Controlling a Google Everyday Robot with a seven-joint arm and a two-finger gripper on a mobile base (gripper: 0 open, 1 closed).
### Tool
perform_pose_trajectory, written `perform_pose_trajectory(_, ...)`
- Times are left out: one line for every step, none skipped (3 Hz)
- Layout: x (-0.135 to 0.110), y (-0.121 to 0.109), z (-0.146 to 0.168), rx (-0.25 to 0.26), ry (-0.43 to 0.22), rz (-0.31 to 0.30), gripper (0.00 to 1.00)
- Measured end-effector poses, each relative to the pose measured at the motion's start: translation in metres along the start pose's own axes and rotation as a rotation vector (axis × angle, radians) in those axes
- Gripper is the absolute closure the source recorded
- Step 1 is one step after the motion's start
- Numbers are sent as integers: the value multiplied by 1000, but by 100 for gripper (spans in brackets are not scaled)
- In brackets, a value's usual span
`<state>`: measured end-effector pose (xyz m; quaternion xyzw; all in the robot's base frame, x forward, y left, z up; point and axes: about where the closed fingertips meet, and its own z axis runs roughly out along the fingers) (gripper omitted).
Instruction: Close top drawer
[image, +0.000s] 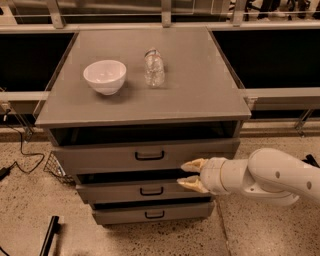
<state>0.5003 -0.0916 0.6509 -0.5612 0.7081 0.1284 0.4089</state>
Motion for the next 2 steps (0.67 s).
perform_pose_trajectory(0, 0, 0, 0, 0, 0, 0)
perform_pose_trajectory(0, 0, 0, 0, 0, 0, 0)
